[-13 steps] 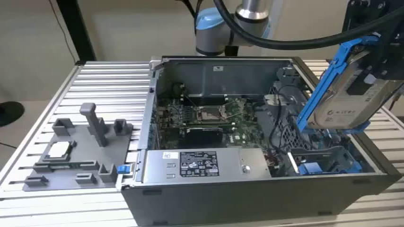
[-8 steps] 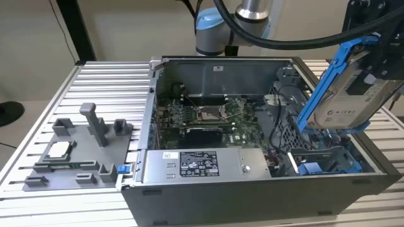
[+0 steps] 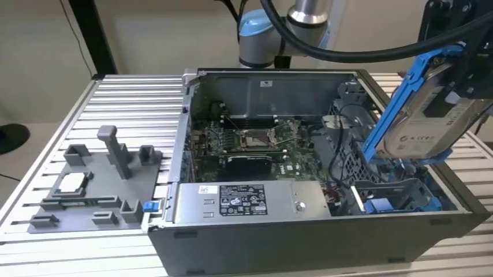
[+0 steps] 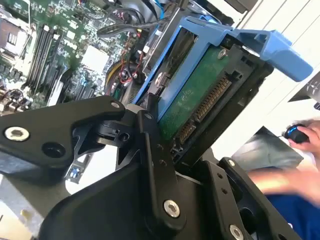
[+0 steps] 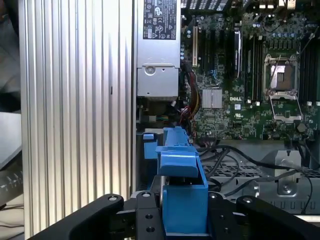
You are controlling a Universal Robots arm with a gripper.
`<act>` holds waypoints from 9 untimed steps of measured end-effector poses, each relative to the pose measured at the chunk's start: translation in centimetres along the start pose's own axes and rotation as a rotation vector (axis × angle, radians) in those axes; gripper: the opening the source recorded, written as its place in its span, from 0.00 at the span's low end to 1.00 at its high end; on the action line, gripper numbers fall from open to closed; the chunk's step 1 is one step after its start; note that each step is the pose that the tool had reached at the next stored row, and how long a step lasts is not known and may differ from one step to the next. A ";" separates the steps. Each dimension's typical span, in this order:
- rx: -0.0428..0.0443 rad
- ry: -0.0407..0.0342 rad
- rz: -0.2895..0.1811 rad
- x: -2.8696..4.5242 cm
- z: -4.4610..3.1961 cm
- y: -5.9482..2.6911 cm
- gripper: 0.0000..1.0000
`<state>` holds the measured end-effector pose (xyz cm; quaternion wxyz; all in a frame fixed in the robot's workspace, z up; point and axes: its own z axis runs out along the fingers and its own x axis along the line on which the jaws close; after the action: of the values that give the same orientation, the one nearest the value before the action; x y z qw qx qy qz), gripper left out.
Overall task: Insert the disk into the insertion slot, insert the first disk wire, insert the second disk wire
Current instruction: 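Insert the disk into the insertion slot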
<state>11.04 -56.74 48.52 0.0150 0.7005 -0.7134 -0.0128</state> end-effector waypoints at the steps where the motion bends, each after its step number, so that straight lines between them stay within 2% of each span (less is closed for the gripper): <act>1: 0.0000 -0.0001 0.000 0.09 0.02 -0.01 0.00; 9: 0.0000 -0.0001 0.000 1.18 0.32 -0.08 0.00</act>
<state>11.08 -57.92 48.20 0.0150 0.7005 -0.7134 -0.0129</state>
